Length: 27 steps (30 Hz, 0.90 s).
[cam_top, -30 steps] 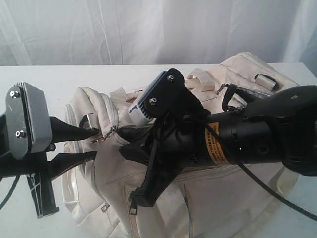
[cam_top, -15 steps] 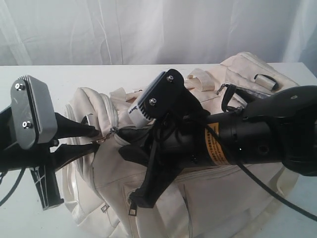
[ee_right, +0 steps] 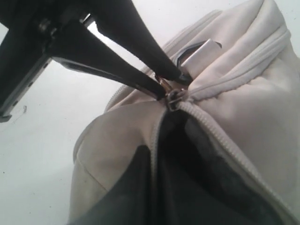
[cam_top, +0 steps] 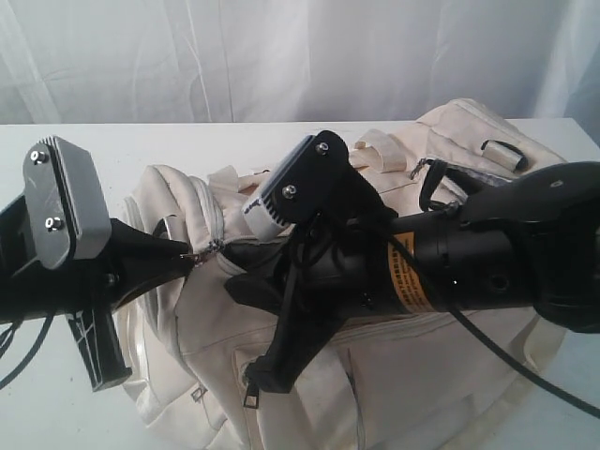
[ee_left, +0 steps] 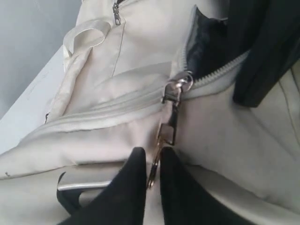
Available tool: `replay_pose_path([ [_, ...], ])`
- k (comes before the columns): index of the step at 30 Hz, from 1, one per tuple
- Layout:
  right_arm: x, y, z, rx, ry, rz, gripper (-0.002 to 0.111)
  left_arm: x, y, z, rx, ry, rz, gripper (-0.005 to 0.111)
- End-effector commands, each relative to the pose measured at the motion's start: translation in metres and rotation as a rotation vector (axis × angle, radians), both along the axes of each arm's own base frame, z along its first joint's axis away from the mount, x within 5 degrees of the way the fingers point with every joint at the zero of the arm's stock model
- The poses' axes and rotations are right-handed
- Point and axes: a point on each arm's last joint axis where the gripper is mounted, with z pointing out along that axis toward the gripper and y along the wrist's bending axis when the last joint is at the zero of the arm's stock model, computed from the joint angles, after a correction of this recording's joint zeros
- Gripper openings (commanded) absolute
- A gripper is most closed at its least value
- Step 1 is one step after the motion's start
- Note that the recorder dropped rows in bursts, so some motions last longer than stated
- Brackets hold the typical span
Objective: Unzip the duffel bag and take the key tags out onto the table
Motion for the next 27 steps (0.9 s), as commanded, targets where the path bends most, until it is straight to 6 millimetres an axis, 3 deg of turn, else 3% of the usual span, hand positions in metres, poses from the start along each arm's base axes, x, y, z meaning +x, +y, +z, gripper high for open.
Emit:
replay_pose_path([
  [1, -0.001, 0.001, 0.001, 0.006, 0.010, 0.005, 0.004, 0.000, -0.001, 0.003, -0.019, -0.004, -0.002, 0.003],
  [8, -0.001, 0.001, 0.000, 0.004, 0.013, 0.004, 0.004, 0.000, -0.001, 0.007, -0.017, -0.034, -0.011, 0.000],
  [18, -0.009, 0.000, -0.003, -0.023, 0.075, 0.068, 0.004, 0.019, 0.010, 0.070, -0.042, -0.218, 0.193, 0.000],
  [27, -0.018, 0.002, -0.002, -0.005, 0.123, 0.154, 0.000, 0.030, 0.027, 0.068, 0.052, -0.201, 0.406, 0.000],
])
